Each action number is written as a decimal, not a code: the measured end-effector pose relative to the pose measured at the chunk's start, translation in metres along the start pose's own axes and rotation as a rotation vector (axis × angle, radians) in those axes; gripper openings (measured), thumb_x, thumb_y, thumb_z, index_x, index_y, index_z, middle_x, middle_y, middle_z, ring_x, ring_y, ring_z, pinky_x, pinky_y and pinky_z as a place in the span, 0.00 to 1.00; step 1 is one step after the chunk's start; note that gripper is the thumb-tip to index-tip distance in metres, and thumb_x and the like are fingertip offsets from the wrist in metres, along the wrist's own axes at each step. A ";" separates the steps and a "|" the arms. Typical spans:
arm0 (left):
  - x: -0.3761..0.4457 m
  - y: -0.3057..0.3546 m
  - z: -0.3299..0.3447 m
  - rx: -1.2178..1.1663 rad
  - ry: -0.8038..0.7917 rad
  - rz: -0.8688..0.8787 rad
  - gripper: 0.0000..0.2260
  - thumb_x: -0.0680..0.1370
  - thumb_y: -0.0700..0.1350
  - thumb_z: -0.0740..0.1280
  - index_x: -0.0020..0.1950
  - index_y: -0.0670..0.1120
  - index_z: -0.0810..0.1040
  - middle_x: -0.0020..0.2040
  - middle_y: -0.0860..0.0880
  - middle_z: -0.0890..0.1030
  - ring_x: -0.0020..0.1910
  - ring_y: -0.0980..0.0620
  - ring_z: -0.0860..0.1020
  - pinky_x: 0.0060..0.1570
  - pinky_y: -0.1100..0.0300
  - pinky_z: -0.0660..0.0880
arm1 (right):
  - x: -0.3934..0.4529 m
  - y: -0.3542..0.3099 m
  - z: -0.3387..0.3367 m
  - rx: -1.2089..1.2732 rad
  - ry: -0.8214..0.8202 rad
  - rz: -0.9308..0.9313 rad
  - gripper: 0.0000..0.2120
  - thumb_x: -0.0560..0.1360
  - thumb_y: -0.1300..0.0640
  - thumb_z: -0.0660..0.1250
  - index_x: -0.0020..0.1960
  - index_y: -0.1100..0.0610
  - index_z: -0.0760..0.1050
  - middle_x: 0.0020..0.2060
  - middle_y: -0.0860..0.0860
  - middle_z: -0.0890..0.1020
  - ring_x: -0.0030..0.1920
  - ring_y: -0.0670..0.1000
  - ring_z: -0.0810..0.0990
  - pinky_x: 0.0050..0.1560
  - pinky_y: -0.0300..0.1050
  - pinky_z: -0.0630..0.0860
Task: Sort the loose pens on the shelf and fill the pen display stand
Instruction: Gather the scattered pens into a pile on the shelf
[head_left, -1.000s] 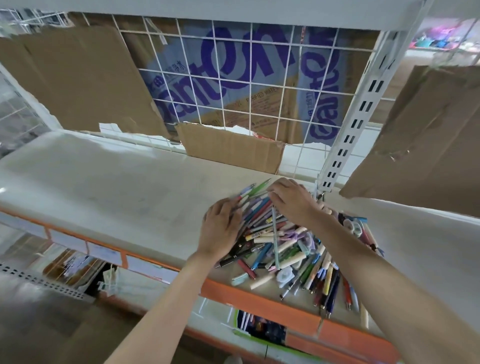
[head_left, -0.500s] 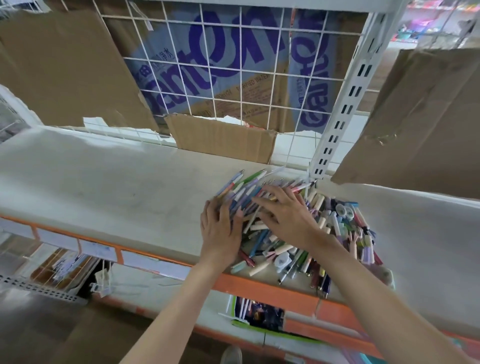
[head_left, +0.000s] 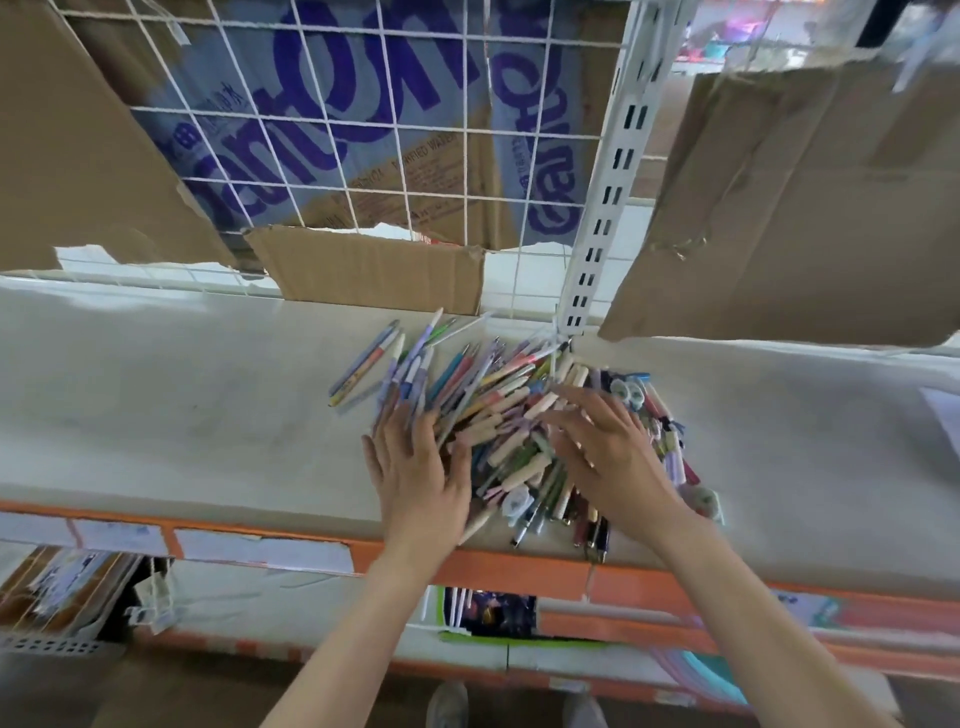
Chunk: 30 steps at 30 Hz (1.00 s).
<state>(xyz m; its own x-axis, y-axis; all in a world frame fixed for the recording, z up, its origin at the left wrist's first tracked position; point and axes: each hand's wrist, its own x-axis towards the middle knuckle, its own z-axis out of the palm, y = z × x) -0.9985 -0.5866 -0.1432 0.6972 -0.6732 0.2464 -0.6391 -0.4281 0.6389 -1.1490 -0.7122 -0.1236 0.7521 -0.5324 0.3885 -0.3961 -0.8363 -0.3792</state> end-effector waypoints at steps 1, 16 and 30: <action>-0.003 0.003 -0.001 -0.032 -0.009 0.086 0.16 0.78 0.46 0.64 0.63 0.39 0.72 0.66 0.41 0.70 0.68 0.40 0.65 0.68 0.40 0.60 | -0.009 0.011 -0.007 -0.015 0.038 0.027 0.10 0.76 0.61 0.63 0.55 0.57 0.79 0.61 0.53 0.77 0.62 0.57 0.73 0.61 0.57 0.71; -0.028 0.056 0.043 0.319 -0.101 0.312 0.19 0.82 0.50 0.51 0.71 0.47 0.68 0.72 0.46 0.65 0.74 0.46 0.57 0.73 0.44 0.51 | -0.042 0.082 -0.046 0.292 0.110 0.248 0.14 0.77 0.67 0.59 0.60 0.62 0.76 0.62 0.60 0.72 0.62 0.59 0.67 0.61 0.33 0.58; 0.007 0.063 0.027 0.234 -0.105 0.108 0.15 0.79 0.45 0.61 0.65 0.44 0.71 0.65 0.45 0.70 0.66 0.44 0.67 0.66 0.47 0.64 | -0.023 0.068 -0.014 0.112 -0.092 0.172 0.18 0.80 0.50 0.56 0.69 0.52 0.68 0.71 0.48 0.64 0.74 0.50 0.53 0.72 0.46 0.47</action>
<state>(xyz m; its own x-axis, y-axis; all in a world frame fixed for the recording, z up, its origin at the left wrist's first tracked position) -1.0425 -0.6350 -0.1205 0.5914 -0.7760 0.2193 -0.7741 -0.4701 0.4240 -1.2004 -0.7592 -0.1467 0.7255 -0.6475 0.2334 -0.4656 -0.7114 -0.5264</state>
